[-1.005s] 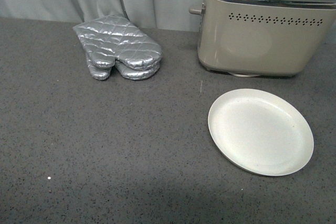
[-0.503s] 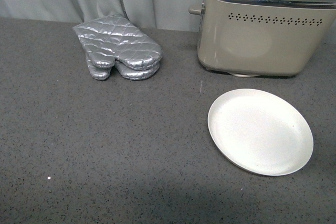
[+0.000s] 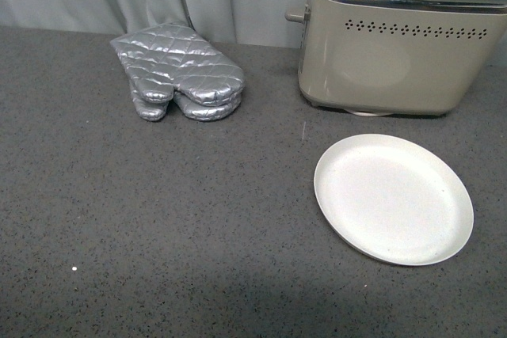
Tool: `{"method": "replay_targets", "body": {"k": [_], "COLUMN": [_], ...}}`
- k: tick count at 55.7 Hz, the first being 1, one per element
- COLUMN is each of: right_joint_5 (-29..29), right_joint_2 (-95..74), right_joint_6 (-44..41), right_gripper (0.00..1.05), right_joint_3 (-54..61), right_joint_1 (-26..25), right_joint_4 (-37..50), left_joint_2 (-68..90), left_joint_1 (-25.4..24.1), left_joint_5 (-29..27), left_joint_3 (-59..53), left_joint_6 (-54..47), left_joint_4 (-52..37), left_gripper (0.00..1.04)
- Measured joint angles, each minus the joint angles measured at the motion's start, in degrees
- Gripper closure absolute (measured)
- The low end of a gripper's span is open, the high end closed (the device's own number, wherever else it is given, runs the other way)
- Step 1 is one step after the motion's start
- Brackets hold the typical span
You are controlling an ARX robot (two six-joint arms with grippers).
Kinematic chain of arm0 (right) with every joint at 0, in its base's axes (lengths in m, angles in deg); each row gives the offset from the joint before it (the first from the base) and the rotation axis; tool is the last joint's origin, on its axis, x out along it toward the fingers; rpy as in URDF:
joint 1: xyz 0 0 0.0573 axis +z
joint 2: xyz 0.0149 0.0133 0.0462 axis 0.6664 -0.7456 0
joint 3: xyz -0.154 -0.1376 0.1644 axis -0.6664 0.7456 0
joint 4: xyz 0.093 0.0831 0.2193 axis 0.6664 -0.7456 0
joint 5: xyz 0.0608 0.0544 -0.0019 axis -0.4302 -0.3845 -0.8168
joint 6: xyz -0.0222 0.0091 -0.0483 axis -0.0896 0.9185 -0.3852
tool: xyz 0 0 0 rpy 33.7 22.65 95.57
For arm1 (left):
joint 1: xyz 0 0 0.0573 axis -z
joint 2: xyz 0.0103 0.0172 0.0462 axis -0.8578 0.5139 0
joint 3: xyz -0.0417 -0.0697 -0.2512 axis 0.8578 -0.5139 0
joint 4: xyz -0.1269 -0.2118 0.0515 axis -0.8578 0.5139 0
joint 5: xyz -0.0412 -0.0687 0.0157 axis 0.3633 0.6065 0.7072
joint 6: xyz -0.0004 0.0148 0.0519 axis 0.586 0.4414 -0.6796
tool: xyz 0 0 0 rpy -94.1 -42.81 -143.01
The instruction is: Put bread into toaster
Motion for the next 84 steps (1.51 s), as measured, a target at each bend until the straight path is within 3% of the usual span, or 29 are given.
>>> {"method": "replay_targets", "body": {"k": [54, 60, 69, 75, 84], "right_joint_5": [0.00, -0.07, -0.07, -0.04, -0.04], "right_joint_2": [22.84, 29.99, 32.41, 32.41, 32.48], "right_joint_6": [0.02, 0.02, 0.02, 0.02, 0.02], "right_gripper": [1.04, 1.04, 1.04, 0.89, 0.52], "right_joint_3": [0.00, -0.02, -0.02, -0.02, -0.02], "right_joint_1": [0.00, 0.00, 0.00, 0.00, 0.00], "right_joint_4": [-21.92, -31.12, -31.87, -31.89, -31.89], "left_joint_2": [0.00, 0.00, 0.00, 0.00, 0.00], "left_joint_1": [0.00, 0.00, 0.00, 0.00, 0.00], "left_joint_5": [0.00, 0.00, 0.00, 0.00, 0.00], "left_joint_3": [0.00, 0.00, 0.00, 0.00, 0.00], "left_joint_6": [0.00, 0.00, 0.00, 0.00, 0.00], "left_joint_4": [0.00, 0.00, 0.02, 0.04, 0.04], "left_gripper": [0.07, 0.07, 0.07, 0.07, 0.07]}}
